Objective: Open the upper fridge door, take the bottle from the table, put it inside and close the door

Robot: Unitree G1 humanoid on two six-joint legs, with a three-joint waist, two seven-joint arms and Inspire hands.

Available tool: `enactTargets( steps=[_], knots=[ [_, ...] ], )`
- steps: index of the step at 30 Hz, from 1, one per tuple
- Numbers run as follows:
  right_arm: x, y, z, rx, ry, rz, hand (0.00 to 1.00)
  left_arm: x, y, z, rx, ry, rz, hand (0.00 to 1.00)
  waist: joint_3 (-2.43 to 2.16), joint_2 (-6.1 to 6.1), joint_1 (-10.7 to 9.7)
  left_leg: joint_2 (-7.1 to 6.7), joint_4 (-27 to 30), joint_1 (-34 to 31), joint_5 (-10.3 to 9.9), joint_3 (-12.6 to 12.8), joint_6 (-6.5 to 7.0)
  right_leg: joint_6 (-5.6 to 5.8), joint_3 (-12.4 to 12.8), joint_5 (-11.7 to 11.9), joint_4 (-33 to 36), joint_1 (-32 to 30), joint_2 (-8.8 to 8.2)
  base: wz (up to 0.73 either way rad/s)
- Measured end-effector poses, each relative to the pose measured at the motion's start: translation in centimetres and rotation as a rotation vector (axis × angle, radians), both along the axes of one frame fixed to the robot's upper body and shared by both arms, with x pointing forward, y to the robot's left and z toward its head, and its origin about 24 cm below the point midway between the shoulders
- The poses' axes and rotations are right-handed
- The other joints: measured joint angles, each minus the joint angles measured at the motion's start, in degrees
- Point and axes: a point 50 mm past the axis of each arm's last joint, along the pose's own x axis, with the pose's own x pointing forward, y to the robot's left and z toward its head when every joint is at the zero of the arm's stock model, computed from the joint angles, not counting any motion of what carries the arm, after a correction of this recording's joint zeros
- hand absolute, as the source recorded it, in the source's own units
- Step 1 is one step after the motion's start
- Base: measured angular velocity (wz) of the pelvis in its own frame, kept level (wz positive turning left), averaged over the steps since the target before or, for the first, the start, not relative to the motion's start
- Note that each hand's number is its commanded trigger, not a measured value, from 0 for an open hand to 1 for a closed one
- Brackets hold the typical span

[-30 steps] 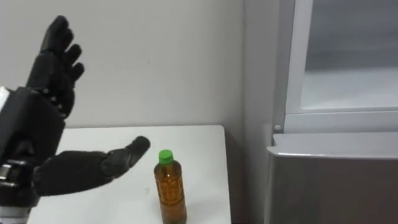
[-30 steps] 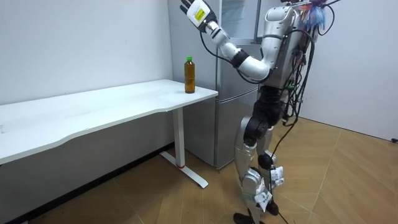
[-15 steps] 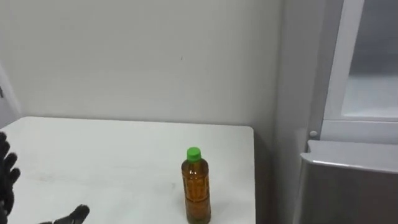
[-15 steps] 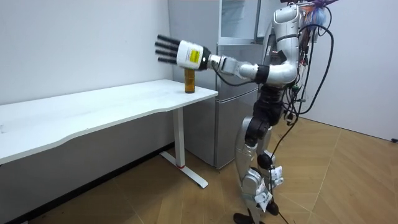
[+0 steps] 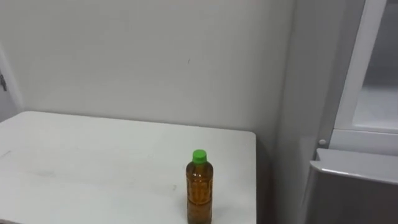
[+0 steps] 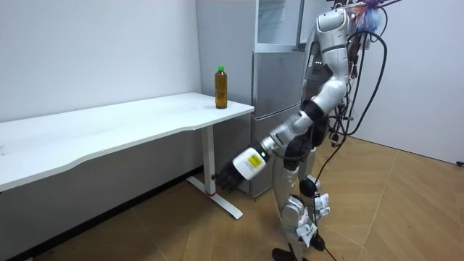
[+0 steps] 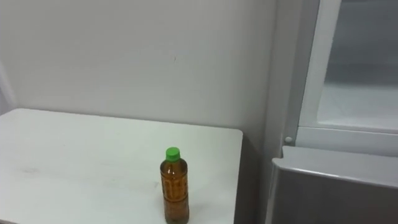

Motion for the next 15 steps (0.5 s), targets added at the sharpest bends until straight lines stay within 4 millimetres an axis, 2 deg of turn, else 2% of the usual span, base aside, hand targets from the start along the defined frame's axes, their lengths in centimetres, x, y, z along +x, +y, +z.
enactTargets(
  steps=[1, 2, 7, 15],
  knots=[
    [0.1, 0.0, 0.0, -0.001, -0.001, 0.003, 0.00, -1.0, -0.4, -1.0, -0.018, 0.066, -0.009, 0.00, 0.00, 0.17, -0.2, 0.37, 0.0, 0.3, -0.2, 0.1, 0.01, 0.02, 0.2, 0.0, 0.1, 0.3, 0.02, -0.06],
    [0.2, 0.0, 0.0, -0.001, 0.001, 0.009, 0.00, -2.0, -0.8, -1.8, -0.034, 0.131, -0.017, 0.00, 0.21, -0.05, -0.5, 0.37, -0.2, 0.7, -0.3, 0.2, 0.03, 0.03, 0.3, 0.0, 0.0, 0.6, 0.03, -0.07],
    [0.5, 0.1, -0.1, -0.004, -0.001, 0.033, 0.00, -5.2, -1.8, -3.3, -0.048, 0.306, -0.076, 0.00, 0.35, 0.17, -1.2, 0.34, -0.3, 0.7, -0.6, 0.8, -0.03, 0.02, 1.7, 0.0, -0.3, 0.3, 0.39, -0.10],
    [1.0, 0.1, 0.0, -0.023, -0.013, 0.060, 0.00, -6.5, -2.3, -4.0, -0.048, 0.410, -0.139, 0.00, 0.23, 0.33, -1.9, 0.30, -0.3, 0.3, -0.6, 1.7, -0.04, -0.01, 2.6, 0.1, -0.2, -0.6, 0.46, -0.05]
  ],
)
